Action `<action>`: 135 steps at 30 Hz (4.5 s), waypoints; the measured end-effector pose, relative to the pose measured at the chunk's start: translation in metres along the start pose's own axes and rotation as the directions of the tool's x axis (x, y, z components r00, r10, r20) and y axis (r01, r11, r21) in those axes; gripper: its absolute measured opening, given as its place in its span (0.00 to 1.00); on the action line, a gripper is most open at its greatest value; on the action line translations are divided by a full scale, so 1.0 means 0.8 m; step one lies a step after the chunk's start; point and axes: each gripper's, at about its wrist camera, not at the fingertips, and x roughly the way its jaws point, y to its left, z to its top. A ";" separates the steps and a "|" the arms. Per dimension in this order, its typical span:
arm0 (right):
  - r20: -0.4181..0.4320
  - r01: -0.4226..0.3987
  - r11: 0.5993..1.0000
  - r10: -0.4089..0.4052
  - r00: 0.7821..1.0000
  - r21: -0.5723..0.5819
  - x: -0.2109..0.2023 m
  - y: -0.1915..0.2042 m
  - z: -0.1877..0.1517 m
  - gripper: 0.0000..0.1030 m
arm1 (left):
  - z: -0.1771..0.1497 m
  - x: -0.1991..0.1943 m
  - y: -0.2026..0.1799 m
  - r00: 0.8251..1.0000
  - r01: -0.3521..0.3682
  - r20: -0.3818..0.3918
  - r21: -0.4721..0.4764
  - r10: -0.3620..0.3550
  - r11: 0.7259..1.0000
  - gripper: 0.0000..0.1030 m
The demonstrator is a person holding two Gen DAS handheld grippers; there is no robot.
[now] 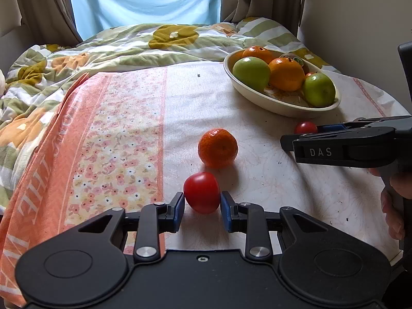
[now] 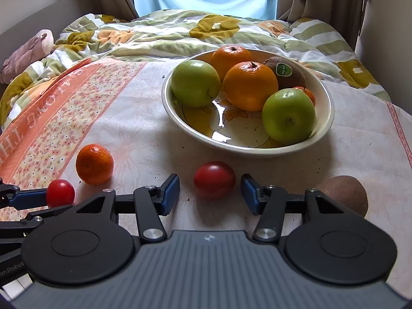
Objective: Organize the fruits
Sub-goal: 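Grasp a red tomato with the left gripper while the right gripper grasps the other red tomato, then lower the tomato into the bowl with the left gripper while the right gripper carries its tomato, then lower the red tomato into the bowl and open the right gripper, then withdraw both grippers from the bowl toward the tangerine and kiwi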
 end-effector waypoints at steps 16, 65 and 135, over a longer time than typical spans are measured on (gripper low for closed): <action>0.011 -0.010 0.998 0.009 1.000 0.058 -0.022 0.000 0.005 0.47 | 0.009 -0.020 0.007 1.000 0.005 0.028 0.006 -0.005 1.000 0.32; -0.001 -0.116 0.989 0.116 0.993 0.087 -0.010 -0.156 0.150 0.47 | 0.240 0.082 -0.085 0.999 0.024 0.018 0.094 -0.026 0.995 0.32; 0.050 -0.157 0.987 0.156 0.987 0.032 -0.042 -0.149 0.141 1.00 | 0.175 -0.051 -0.059 0.992 -0.051 0.113 -0.022 0.053 0.998 0.98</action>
